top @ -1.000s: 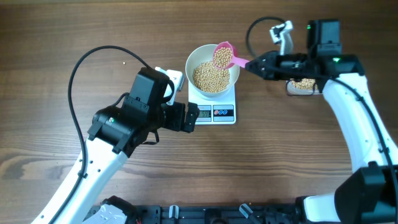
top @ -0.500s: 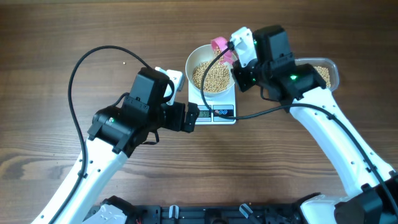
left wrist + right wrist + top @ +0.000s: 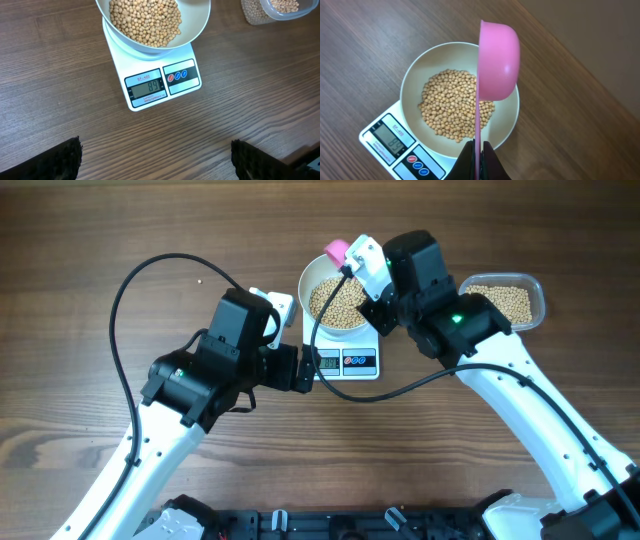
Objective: Scoop item into bowl and weigh 150g on scale
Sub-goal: 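Tilt the scoop with the right gripper to pour soybeans into the bowl, then move the empty scoop with the right gripper back to the soybean tub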
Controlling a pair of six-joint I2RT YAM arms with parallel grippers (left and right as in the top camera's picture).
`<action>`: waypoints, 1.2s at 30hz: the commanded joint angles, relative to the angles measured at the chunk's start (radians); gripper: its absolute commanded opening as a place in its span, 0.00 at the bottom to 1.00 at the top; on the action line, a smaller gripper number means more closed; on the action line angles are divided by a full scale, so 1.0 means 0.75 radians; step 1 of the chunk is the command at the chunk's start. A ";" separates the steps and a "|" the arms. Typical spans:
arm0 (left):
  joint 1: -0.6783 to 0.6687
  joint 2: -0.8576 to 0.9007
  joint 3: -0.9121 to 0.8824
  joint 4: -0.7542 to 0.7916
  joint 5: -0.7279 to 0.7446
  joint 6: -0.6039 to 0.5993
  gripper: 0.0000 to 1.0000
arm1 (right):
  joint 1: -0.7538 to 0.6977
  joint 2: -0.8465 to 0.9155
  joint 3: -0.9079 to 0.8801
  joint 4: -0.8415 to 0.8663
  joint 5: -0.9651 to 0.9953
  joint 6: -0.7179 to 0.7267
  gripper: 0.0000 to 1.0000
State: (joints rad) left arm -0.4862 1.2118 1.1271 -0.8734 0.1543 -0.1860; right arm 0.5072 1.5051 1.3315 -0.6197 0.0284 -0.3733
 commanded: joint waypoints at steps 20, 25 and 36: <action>-0.007 0.003 0.006 0.003 0.012 -0.003 1.00 | 0.004 -0.070 0.009 0.110 0.025 0.042 0.04; -0.007 0.003 0.006 0.003 0.012 -0.003 1.00 | -0.037 -0.100 0.009 0.136 0.098 0.347 0.04; -0.007 0.003 0.006 0.003 0.012 -0.003 1.00 | -0.985 -0.188 0.005 -0.304 -0.517 0.388 0.04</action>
State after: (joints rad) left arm -0.4862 1.2118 1.1271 -0.8738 0.1543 -0.1860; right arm -0.1268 1.3529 1.3334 -0.7883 -0.3073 -0.0692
